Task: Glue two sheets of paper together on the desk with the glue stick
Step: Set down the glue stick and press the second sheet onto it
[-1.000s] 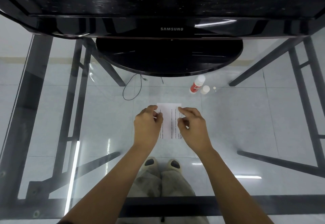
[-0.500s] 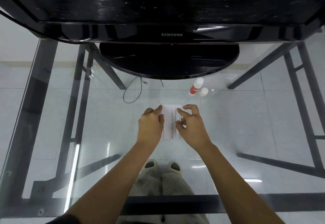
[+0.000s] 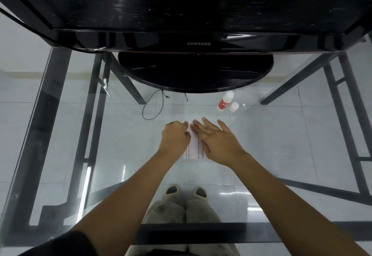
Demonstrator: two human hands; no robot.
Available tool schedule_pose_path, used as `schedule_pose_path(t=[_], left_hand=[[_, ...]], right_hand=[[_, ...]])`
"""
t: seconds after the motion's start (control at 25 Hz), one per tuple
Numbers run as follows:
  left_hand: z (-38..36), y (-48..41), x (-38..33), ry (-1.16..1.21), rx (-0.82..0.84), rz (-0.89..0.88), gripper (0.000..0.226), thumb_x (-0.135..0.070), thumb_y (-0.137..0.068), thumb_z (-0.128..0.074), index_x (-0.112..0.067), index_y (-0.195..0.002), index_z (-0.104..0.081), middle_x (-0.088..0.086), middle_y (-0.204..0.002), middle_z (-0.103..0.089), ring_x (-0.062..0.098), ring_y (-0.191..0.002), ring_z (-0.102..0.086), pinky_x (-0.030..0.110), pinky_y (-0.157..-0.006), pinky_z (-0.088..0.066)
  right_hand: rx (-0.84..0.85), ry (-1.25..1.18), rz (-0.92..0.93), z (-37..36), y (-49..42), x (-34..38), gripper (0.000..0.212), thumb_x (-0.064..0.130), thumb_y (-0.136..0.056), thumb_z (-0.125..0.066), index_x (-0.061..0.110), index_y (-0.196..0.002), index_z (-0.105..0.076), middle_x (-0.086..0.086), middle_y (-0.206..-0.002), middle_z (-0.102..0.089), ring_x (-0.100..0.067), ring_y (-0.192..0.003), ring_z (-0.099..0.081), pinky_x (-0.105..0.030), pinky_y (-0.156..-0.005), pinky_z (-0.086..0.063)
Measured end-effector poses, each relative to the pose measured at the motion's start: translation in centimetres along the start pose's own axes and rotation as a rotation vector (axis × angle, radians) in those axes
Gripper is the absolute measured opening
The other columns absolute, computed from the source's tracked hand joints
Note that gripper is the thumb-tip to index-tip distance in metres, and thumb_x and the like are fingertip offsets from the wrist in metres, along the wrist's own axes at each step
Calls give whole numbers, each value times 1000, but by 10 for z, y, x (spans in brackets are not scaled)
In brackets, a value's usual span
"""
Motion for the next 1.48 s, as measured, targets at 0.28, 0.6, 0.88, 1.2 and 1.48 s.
schedule_pose_path(t=[0.28, 0.6, 0.88, 1.2, 1.48], left_hand=[[2, 9, 3, -316, -12, -122, 38, -26, -95, -46, -11, -130, -48, 17, -109, -52, 31, -89, -59, 36, -70, -52], [-10, 9, 27, -741, 24, -523, 49, -23, -101, -32, -1, -143, -20, 17, -152, -22, 31, -140, -21, 40, -111, -26], [-1, 10, 52, -739, 56, -621, 70, -58, -91, -3, -13, -144, 7, 4, -152, 5, 22, -140, 11, 40, -113, -3], [-1, -1, 54, -716, 130, -767, 80, -67, -87, -6, -14, -144, 8, 5, -153, 1, 20, -141, 7, 38, -113, 2], [-7, 27, 59, -747, 230, -1018, 75, -65, -89, -17, -18, -146, -7, 2, -153, -11, 24, -142, -3, 46, -111, -1]], right_hand=[[79, 60, 17, -10, -1, -6, 58, 34, -99, -23, 25, -146, 10, 5, -157, 7, -17, -144, 6, -49, -112, 9], [42, 2, 12, -15, 0, -7, 58, 34, -99, -21, 19, -146, 9, 3, -157, 9, -13, -143, 11, -36, -108, 16], [50, -34, 13, -14, 0, -6, 59, 34, -99, -22, 19, -146, 11, 2, -156, 12, -15, -143, 13, -38, -109, 16], [50, -12, -5, -14, -1, -6, 59, 34, -99, -22, 20, -146, 11, 2, -157, 12, -14, -143, 13, -43, -110, 15], [32, 1, -6, -14, 2, -6, 57, 30, -99, -20, 19, -146, 9, 4, -157, 11, -12, -143, 11, -44, -112, 11]])
Point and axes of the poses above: each hand's wrist, its own y-axis away from the middle knuckle, its own z-axis out of the back of the hand, x = y × z, the point moved 3 cm from there along -y, towards the middle knuckle
